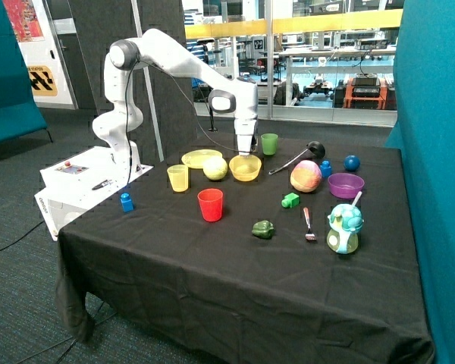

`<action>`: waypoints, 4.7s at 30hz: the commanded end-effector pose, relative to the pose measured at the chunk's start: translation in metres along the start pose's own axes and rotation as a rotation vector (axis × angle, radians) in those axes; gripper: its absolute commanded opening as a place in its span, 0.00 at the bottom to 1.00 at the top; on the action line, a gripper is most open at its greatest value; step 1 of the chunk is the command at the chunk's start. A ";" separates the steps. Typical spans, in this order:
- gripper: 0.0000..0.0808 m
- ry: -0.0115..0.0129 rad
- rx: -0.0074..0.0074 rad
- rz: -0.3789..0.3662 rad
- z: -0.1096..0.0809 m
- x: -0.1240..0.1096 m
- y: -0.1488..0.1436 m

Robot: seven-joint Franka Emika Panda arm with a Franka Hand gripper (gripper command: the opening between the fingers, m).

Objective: Place the bowl on the plate and the cup in the bowl matching the color

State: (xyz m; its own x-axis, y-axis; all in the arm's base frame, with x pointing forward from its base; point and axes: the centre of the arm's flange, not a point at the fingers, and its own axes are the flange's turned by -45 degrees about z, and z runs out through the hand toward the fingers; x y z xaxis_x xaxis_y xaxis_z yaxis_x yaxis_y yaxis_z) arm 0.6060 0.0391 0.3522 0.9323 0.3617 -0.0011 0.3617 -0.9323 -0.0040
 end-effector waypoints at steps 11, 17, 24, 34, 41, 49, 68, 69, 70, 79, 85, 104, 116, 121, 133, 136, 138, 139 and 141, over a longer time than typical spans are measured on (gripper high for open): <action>0.00 0.0005 -0.0042 -0.266 -0.029 -0.009 -0.135; 0.00 0.0004 -0.0042 -0.320 -0.034 -0.024 -0.167; 0.00 0.0003 -0.0042 -0.359 -0.038 -0.054 -0.189; 0.00 0.0004 -0.0042 -0.336 -0.033 -0.098 -0.196; 0.00 0.0003 -0.0042 -0.369 -0.026 -0.135 -0.204; 0.00 0.0003 -0.0042 -0.366 -0.006 -0.173 -0.210; 0.00 0.0004 -0.0042 -0.306 0.040 -0.211 -0.203; 0.00 0.0004 -0.0042 -0.306 0.041 -0.211 -0.203; 0.00 0.0004 -0.0042 -0.308 0.041 -0.212 -0.203; 0.06 0.0004 -0.0042 -0.341 0.040 -0.213 -0.208; 0.28 0.0004 -0.0042 -0.351 0.037 -0.214 -0.210; 0.96 0.0004 -0.0042 -0.353 0.030 -0.212 -0.206; 0.90 0.0003 -0.0042 -0.366 0.014 -0.204 -0.205; 0.73 0.0004 -0.0042 -0.344 -0.009 -0.192 -0.198; 0.47 0.0007 -0.0041 -0.204 -0.047 -0.176 -0.158; 0.46 0.0007 -0.0041 -0.164 -0.050 -0.177 -0.145; 0.46 0.0008 -0.0041 -0.145 -0.050 -0.178 -0.137; 0.44 0.0008 -0.0041 -0.130 -0.050 -0.178 -0.133; 0.45 0.0009 -0.0041 -0.103 -0.050 -0.181 -0.123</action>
State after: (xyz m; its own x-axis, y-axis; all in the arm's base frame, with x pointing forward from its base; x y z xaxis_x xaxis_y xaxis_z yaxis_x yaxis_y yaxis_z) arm 0.3788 0.1197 0.3907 0.8370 0.5472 0.0022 0.5472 -0.8370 -0.0007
